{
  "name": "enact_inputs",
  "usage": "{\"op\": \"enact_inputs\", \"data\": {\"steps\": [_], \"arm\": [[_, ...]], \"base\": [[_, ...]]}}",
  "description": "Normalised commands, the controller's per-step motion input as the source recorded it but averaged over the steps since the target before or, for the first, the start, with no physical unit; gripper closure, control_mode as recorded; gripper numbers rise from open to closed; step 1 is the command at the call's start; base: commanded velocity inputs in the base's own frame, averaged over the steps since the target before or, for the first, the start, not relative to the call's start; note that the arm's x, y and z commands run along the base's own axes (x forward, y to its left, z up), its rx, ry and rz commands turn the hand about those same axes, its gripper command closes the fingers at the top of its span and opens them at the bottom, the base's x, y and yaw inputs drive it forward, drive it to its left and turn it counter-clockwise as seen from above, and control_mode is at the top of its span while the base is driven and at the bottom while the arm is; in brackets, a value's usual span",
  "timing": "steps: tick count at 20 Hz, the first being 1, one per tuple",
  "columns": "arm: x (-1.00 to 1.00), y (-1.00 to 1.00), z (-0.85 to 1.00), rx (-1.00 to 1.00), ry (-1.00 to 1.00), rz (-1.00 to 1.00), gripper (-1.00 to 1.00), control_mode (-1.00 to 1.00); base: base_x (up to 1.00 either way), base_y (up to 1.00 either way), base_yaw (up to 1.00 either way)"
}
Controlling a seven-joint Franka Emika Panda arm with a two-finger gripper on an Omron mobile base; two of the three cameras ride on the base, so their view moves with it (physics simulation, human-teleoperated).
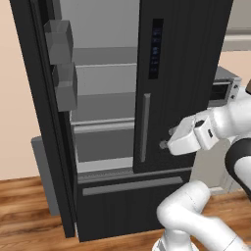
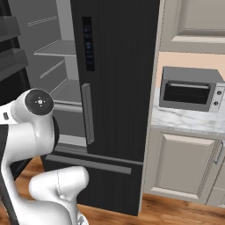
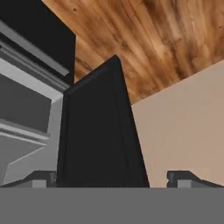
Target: Place one of the steaks on the plate and the other in the bowl. Then place the bowl in the fridge.
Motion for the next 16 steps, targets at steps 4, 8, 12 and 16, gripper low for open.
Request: {"op": "enact_inputs", "data": {"steps": [4, 8, 12, 16], "arm": [[-0.39, -0.63, -0.09, 0.00, -0.07, -0.55, -1.00, -1.00], [-0.13, -0.34, -0.09, 0.00, -0.11, -0.64, -1.00, -1.00], [0.00, -0.49, 0.00, 0.00, -0.02, -0.43, -1.00, -1.00], [-0.18, -0.83, 0.00, 0.00, -0.02, -0.07, -1.00, -1.00]], "base": [[0.00, 0.00, 0.00], [0.00, 0.00, 0.00], [0.00, 0.00, 0.00], [0.00, 0.00, 0.00]]}}
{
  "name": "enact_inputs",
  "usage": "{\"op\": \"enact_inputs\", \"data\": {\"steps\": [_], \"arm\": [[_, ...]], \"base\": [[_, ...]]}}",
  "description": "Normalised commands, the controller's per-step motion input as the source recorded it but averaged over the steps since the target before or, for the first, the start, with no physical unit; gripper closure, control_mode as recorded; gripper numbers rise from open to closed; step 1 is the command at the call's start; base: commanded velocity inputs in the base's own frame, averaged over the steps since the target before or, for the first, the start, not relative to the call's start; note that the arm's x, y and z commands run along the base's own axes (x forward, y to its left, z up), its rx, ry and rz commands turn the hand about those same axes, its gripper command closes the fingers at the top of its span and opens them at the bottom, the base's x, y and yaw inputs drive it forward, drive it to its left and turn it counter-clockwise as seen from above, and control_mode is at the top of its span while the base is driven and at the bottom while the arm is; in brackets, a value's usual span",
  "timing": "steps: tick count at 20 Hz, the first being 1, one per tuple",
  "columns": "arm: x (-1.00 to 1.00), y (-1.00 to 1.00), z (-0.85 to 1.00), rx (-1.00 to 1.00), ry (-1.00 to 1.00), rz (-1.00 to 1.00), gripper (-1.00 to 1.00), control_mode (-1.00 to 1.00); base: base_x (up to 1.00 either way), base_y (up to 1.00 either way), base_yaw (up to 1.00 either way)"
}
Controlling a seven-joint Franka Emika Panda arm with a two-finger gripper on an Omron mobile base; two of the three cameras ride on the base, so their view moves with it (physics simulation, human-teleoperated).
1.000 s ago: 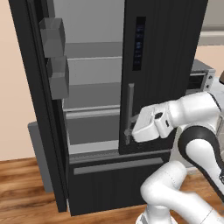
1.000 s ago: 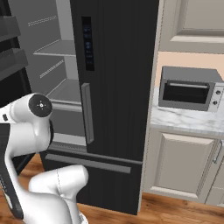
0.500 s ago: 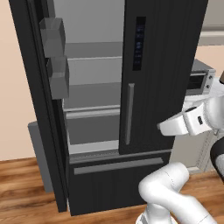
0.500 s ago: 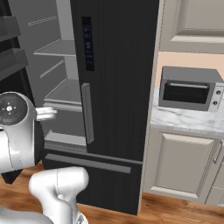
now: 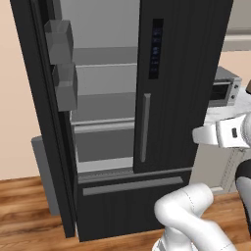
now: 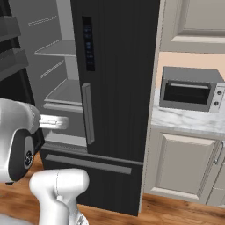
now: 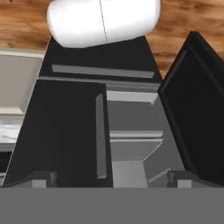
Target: Place one of the steaks on the plate and the other in the bowl. Then place the bowl in the fridge.
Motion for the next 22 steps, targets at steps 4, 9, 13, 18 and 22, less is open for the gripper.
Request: {"op": "enact_inputs", "data": {"steps": [4, 9, 13, 18, 22], "arm": [[-0.23, -0.39, 0.00, 0.00, -0.01, 0.01, -1.00, -1.00], [0.24, 0.23, -0.05, 0.00, 0.02, 0.01, -1.00, -1.00], [0.36, 0.20, -0.08, 0.00, 0.00, 0.00, -1.00, -1.00], [0.03, 0.00, -0.09, 0.00, 0.00, 0.00, -1.00, -1.00], [0.00, 0.00, -0.02, 0.00, 0.00, 0.00, -1.00, -1.00]], "base": [[0.00, 0.00, 0.00], [0.00, 0.00, 0.00], [0.00, 0.00, 0.00], [0.00, 0.00, 0.00], [0.00, 0.00, 0.00]]}}
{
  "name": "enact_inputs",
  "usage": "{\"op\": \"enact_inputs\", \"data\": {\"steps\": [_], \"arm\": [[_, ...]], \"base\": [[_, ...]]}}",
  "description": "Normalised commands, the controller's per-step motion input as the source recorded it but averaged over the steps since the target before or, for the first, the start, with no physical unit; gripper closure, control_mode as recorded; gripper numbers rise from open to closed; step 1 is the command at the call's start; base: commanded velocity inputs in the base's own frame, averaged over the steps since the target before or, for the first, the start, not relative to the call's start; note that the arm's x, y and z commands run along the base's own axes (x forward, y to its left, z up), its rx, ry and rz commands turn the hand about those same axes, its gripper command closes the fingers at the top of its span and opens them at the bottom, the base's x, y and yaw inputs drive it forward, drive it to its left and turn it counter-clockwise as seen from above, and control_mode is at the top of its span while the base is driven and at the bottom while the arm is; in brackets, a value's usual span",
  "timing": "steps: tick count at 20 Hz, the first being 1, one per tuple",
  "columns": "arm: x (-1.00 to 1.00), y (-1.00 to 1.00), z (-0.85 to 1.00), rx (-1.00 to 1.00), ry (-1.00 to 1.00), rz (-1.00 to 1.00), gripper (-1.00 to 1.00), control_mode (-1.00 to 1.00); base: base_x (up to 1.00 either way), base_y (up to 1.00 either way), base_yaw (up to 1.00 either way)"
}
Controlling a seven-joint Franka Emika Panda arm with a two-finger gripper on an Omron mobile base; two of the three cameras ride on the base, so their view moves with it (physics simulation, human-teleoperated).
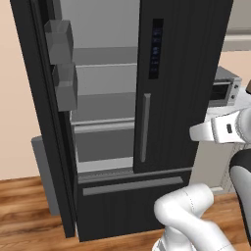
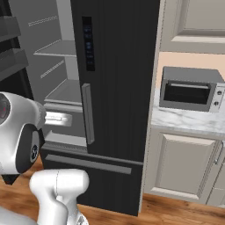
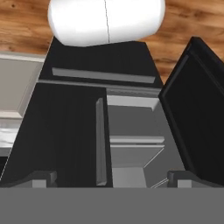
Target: Place one of the steaks on the plate and the other in the bowl. Then place the bowl in the fridge.
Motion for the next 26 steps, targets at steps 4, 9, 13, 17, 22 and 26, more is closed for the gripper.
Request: {"op": "enact_inputs", "data": {"steps": [4, 9, 13, 17, 22, 26], "arm": [[0.00, 0.00, 0.00, 0.00, 0.00, 0.00, -1.00, 1.00], [0.00, 0.00, 0.00, 0.00, 0.00, 0.00, -1.00, 1.00], [0.00, 0.00, 0.00, 0.00, 0.00, 0.00, -1.00, 1.00], [0.00, 0.00, 0.00, 0.00, 0.00, 0.00, -1.00, 1.00], [0.00, 0.00, 0.00, 0.00, 0.00, 0.00, -1.00, 1.00], [0.00, 0.00, 0.00, 0.00, 0.00, 0.00, -1.00, 1.00]], "base": [[0.00, 0.00, 0.00], [-0.09, 0.00, 0.00], [-0.86, -0.39, 0.00], [-0.98, -0.45, 0.00], [-0.17, -0.87, -0.01], [0.16, -1.00, 0.00]]}}
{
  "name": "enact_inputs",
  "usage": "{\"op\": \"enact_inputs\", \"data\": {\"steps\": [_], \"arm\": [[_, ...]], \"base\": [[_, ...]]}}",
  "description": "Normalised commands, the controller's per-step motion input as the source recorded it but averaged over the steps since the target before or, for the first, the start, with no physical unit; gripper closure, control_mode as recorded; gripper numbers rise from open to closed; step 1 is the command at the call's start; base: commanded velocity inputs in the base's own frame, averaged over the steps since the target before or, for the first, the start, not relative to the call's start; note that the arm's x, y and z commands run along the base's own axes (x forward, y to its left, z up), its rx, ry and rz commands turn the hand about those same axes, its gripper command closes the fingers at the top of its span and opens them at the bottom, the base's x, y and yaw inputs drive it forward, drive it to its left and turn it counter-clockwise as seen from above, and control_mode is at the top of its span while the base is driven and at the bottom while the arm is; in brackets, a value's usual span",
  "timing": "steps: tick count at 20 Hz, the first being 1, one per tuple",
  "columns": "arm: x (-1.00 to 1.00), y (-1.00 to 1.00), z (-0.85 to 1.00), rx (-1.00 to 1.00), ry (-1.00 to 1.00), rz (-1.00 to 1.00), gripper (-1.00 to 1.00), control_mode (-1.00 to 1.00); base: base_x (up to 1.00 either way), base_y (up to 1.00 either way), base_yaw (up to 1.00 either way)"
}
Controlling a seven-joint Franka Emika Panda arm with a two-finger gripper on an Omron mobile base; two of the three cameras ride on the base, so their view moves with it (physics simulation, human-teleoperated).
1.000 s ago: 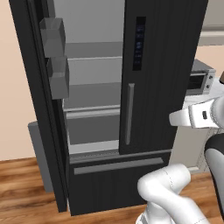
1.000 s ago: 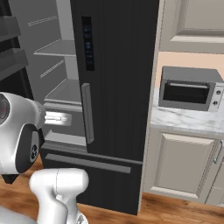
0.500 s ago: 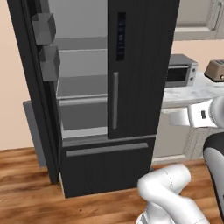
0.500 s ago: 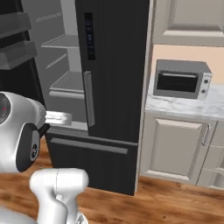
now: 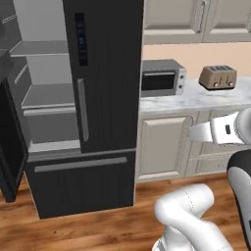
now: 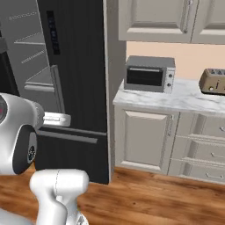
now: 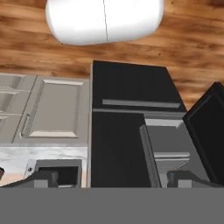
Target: Place one of the steaks on the plate and the other in the bowl. Then place the bowl in the fridge.
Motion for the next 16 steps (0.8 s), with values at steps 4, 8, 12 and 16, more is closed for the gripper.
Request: {"op": "enact_inputs", "data": {"steps": [4, 8, 12, 16], "arm": [[0.00, 0.00, 0.00, 0.00, 0.00, 0.00, -1.00, 1.00], [0.00, 0.00, 0.00, 0.00, 0.00, 0.00, -1.00, 1.00], [0.00, 0.00, 0.00, 0.00, 0.00, 0.00, -1.00, 1.00], [0.00, 0.00, 0.00, 0.00, 0.00, 0.00, -1.00, 1.00]], "base": [[0.17, -1.00, 0.00], [0.19, -1.00, 0.00], [0.34, -1.00, 0.00], [0.48, -1.00, 0.00]]}}
